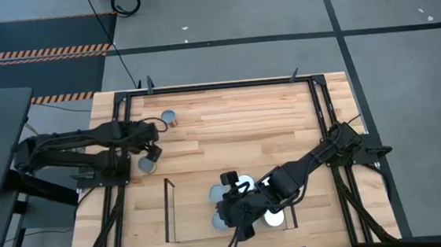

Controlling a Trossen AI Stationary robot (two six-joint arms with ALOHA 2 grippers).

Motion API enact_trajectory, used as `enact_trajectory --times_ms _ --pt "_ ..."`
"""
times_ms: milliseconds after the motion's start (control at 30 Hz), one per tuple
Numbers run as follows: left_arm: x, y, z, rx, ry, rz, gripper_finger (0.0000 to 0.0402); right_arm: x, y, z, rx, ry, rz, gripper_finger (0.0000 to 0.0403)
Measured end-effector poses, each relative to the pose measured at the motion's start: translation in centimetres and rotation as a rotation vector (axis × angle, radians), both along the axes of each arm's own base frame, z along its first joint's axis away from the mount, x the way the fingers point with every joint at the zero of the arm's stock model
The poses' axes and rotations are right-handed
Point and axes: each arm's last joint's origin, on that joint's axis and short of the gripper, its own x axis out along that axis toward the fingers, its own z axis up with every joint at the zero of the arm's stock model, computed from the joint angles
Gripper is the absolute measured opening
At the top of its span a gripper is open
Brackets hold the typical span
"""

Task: Pick and place cans onto a shelf
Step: Put the canned sliced peaches on the shelf

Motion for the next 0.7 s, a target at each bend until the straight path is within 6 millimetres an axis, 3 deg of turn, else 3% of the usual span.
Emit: enact_trajectory --times_ms 267,700 --pt "0.4 0.8 -2.9 -0.095 0.115 0.028 0.0350 -1.2 -1.0 -0.8 -0.089 0.155 -0.008 0.0044" --pt "0.8 0.3 -3.5 -0.265 0.118 -0.007 0.0350 -1.5 -2.5 -1.0 -0.100 0.236 -0.059 0.0044"
